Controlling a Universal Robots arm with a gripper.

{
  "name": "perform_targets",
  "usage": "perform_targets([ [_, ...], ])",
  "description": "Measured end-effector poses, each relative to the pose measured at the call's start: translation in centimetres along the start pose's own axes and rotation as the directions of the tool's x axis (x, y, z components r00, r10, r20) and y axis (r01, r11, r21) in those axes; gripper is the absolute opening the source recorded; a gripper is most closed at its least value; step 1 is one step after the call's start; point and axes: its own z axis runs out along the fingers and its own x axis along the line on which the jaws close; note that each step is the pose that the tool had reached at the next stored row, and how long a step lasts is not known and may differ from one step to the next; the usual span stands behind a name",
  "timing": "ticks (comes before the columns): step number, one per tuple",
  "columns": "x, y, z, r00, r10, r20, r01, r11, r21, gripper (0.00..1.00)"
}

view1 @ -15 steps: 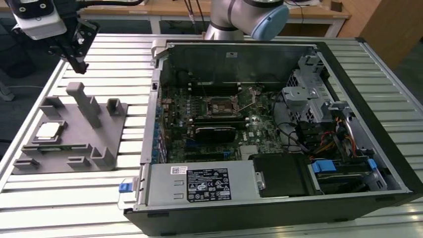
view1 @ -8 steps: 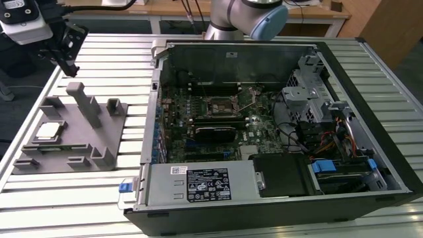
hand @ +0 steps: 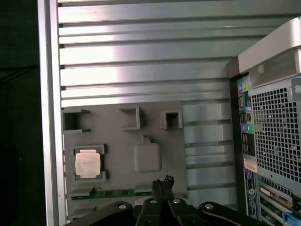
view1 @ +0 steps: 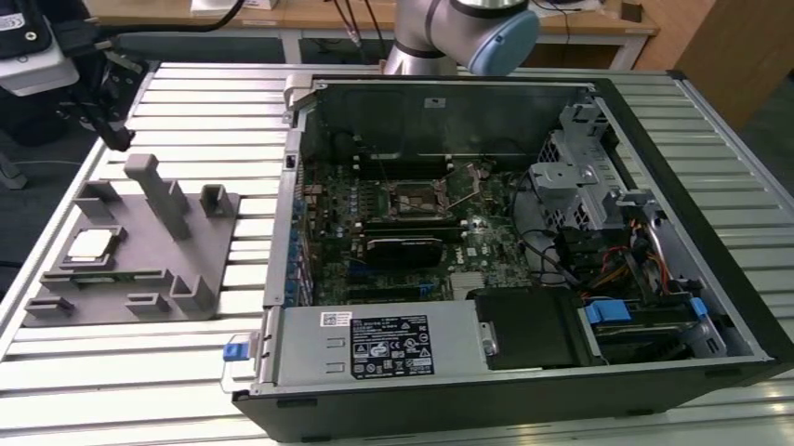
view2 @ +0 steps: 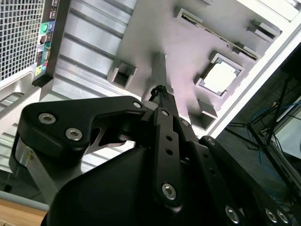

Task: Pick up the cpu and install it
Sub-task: 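Reach for the cpu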

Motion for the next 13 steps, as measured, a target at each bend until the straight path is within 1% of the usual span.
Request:
perform_targets([
  [7, 1.55, -0.23, 1.09, 1.0000, 0.000, 0.0000, 0.000, 1.0000, 0.0000, 0.11],
  [13, 2.45, -0.75, 1.93, 1.0000, 0.000, 0.0000, 0.000, 1.0000, 0.0000, 0.11],
])
